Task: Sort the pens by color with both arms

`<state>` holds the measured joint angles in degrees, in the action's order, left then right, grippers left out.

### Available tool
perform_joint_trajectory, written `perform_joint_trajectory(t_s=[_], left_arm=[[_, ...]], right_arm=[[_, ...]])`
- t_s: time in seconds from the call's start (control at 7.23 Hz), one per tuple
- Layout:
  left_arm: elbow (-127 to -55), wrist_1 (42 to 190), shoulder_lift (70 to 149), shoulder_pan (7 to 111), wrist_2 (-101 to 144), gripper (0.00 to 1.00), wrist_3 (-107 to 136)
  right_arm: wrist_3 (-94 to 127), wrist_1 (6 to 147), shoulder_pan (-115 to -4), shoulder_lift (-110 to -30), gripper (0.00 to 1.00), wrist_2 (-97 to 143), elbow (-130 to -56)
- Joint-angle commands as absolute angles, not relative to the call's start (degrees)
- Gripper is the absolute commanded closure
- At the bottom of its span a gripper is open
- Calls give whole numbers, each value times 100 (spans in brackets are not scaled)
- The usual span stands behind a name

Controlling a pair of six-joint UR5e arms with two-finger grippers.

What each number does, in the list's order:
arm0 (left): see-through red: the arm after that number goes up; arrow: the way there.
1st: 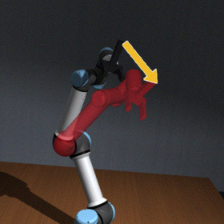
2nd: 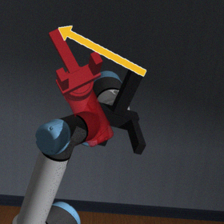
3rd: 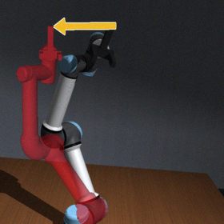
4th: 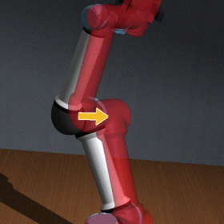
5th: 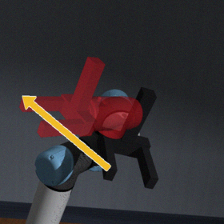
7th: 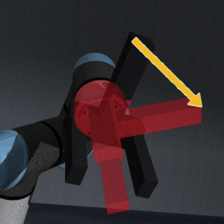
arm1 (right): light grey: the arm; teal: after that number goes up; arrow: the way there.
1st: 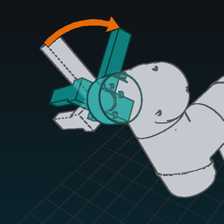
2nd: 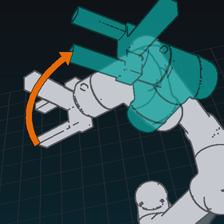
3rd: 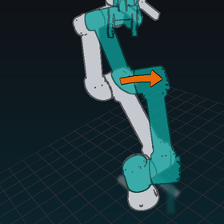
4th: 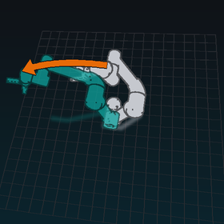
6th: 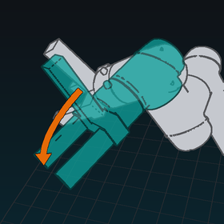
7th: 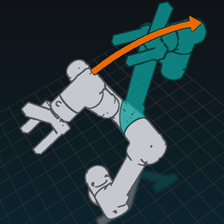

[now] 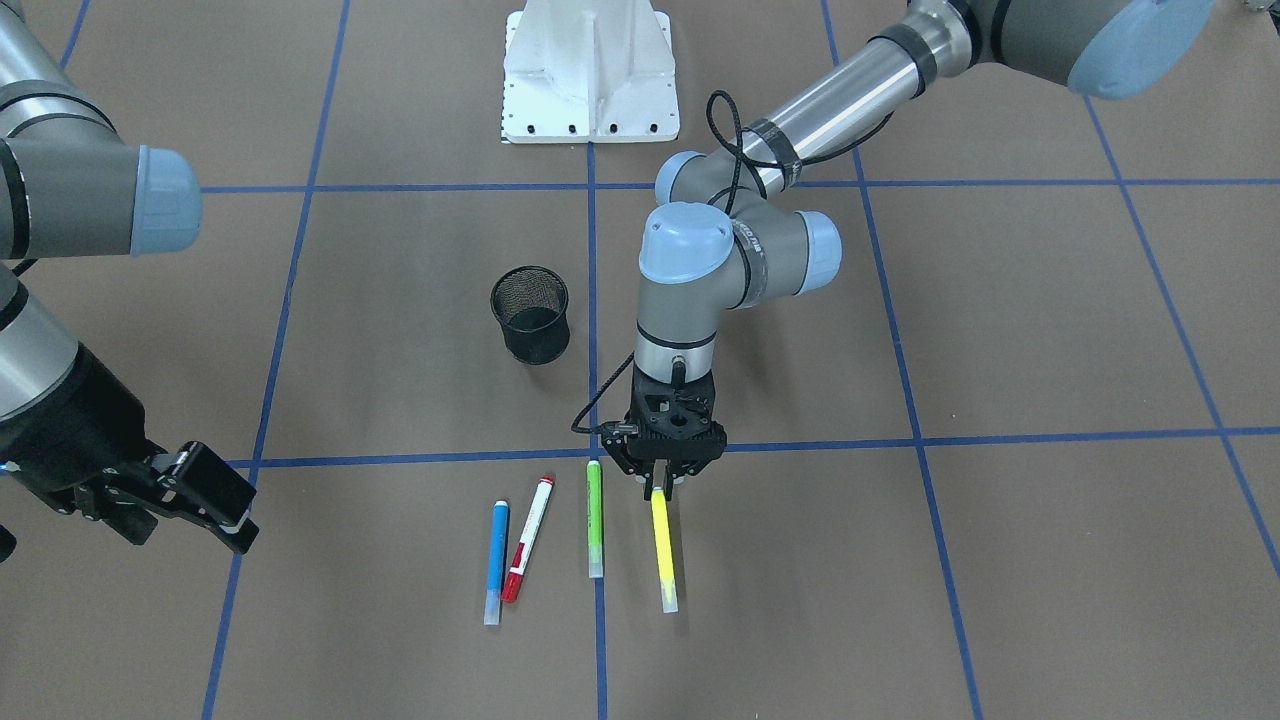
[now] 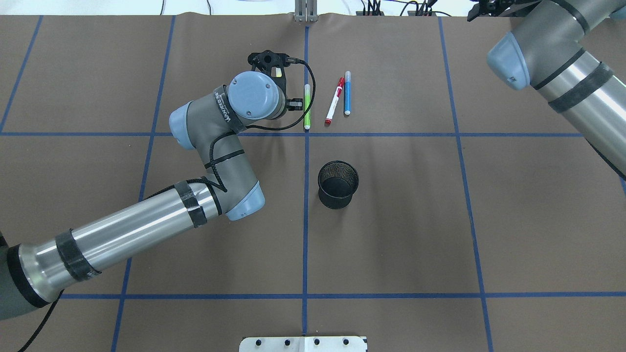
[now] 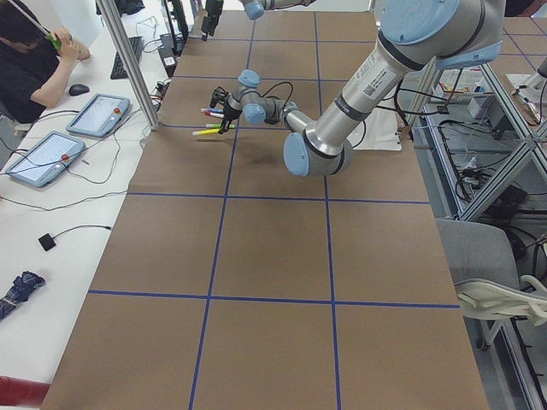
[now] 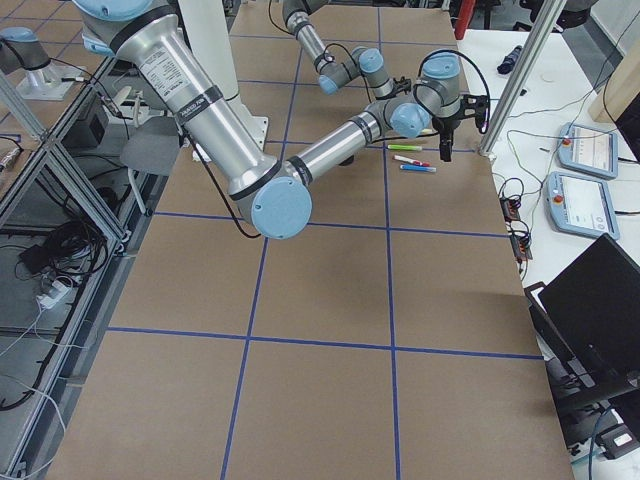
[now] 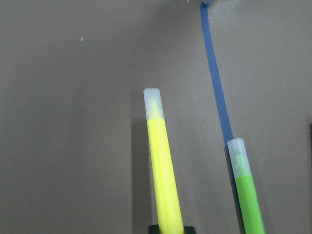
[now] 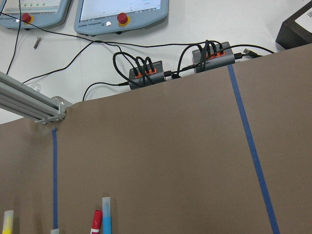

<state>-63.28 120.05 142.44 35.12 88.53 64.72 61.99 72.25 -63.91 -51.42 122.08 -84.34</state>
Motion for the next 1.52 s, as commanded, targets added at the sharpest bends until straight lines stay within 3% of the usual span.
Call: perform_joint_trajectory(t_s=[0.0,0.69,0.97,1.38], left_arm=[[-6328,12015,14247,3480,8851,1,6530],[-6739,11954,14125,4005,8981,0,6653],[-7459,11779,13345,5039,10704,0,5989],[-8566,10473,12317,6385,11529,0,4024]], right_arm=[[6196,7225,-6390,-5142,0,12208,-8420],[6179,7321,-6451,-5028,0,12208,-8376],[5734,7443,-6652,-5045,0,12348,-8210],[4224,8934,-7336,-5080,0,13040,-8227]])
